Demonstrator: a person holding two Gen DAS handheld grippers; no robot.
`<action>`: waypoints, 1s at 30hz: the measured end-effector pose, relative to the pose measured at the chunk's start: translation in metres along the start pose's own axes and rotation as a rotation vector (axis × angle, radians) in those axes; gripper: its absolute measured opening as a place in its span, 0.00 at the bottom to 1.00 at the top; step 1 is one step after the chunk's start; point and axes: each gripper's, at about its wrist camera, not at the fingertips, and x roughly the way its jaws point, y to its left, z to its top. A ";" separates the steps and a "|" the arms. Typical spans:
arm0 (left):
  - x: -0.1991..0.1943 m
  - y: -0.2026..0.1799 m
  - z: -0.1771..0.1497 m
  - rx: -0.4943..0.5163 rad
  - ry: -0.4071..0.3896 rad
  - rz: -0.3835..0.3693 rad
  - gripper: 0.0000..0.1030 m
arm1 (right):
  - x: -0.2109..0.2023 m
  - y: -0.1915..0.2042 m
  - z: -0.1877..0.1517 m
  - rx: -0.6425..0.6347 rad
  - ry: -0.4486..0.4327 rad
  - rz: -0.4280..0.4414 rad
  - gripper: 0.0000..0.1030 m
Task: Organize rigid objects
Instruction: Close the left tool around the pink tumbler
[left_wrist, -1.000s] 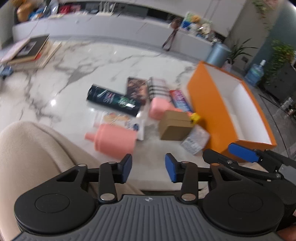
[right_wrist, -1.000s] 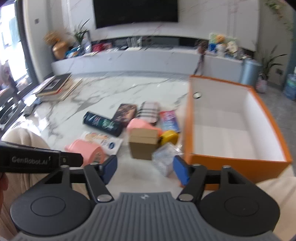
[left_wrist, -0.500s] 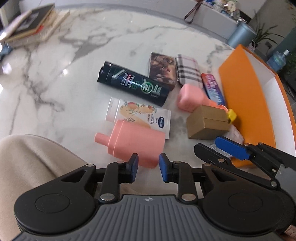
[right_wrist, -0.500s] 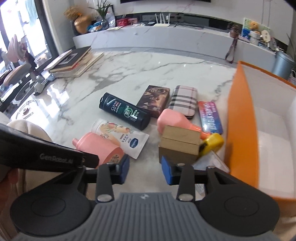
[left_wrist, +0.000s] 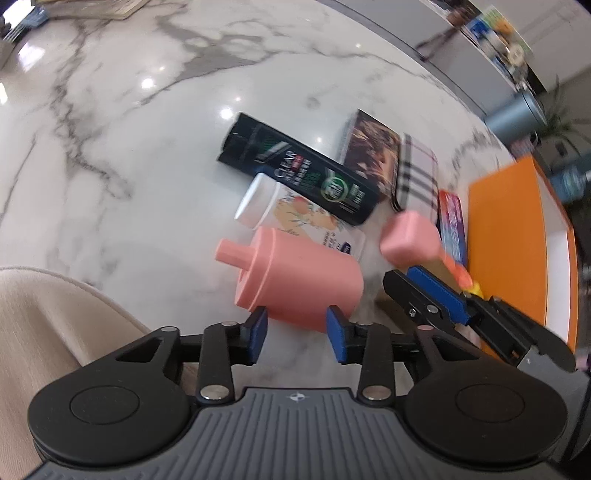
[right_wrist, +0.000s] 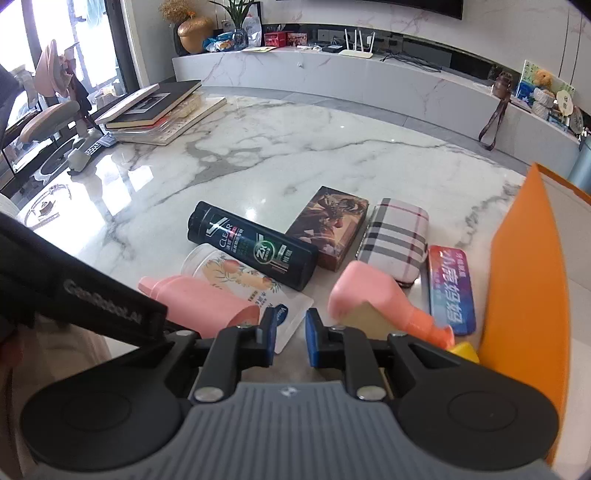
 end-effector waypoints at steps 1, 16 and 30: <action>0.000 0.002 0.001 -0.017 -0.007 -0.004 0.57 | 0.002 -0.001 0.002 -0.001 -0.001 0.001 0.18; 0.020 0.008 0.015 -0.092 0.031 0.002 0.77 | 0.032 0.014 0.016 -0.108 0.097 0.061 0.20; 0.025 -0.014 0.008 0.063 0.029 0.023 0.74 | -0.002 -0.044 0.031 -0.113 0.128 -0.087 0.33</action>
